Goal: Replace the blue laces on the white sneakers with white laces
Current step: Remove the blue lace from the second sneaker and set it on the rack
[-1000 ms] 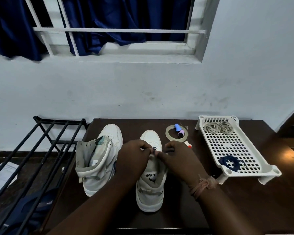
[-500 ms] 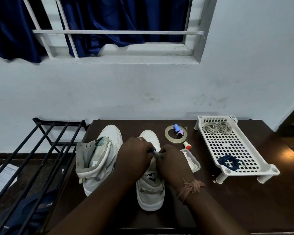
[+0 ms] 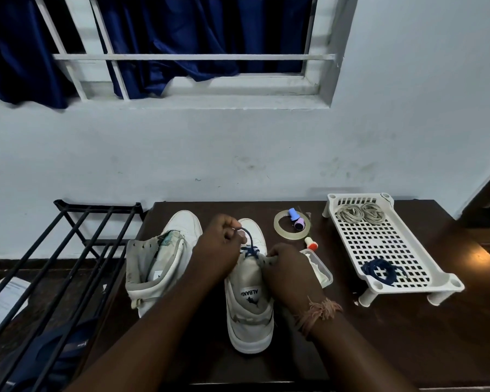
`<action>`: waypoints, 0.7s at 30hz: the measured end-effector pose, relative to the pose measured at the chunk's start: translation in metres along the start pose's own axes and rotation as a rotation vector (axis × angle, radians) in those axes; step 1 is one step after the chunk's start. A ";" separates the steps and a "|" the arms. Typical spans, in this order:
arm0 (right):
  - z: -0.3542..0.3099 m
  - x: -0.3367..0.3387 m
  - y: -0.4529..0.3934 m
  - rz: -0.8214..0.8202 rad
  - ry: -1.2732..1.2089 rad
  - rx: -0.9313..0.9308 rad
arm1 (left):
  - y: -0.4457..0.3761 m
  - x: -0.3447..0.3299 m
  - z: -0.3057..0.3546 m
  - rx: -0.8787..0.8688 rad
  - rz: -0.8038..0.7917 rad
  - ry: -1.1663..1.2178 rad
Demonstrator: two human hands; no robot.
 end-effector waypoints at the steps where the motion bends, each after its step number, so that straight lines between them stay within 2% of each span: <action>1: 0.000 -0.001 0.000 0.005 0.004 -0.001 | 0.000 -0.004 0.000 -0.004 -0.031 -0.185; 3: -0.001 -0.002 -0.002 0.009 0.009 0.001 | 0.002 -0.009 0.002 -0.037 -0.013 -0.635; 5: 0.000 -0.003 -0.003 0.003 0.009 0.009 | 0.005 -0.014 0.008 -0.061 0.025 -0.892; 10: 0.000 -0.004 -0.004 -0.012 0.013 0.004 | 0.013 -0.017 0.009 -0.152 0.108 -1.160; 13: -0.001 -0.006 -0.003 -0.009 0.003 0.001 | 0.016 -0.018 0.009 -0.151 0.170 -1.187; 14: -0.001 -0.006 -0.003 -0.004 0.005 0.001 | 0.016 -0.017 0.012 -0.131 0.178 -1.130; 17: -0.001 -0.004 -0.001 0.008 0.018 0.002 | 0.007 -0.009 0.008 -0.022 0.083 -0.691; 19: -0.002 -0.003 0.000 0.014 0.012 0.006 | 0.005 -0.006 0.016 -0.086 -0.063 -0.334; 21: -0.001 -0.002 0.000 0.014 0.006 0.003 | 0.006 -0.001 0.029 -0.202 -0.117 0.094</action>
Point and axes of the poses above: each hand's wrist, its own y-axis away from the middle knuckle, its own x-axis out of the back of the hand, z = x × y, the point moved 6 cm from there along -y, towards the middle knuckle, and after that the axes turned 15 degrees about -z, right-handed, at the moved point
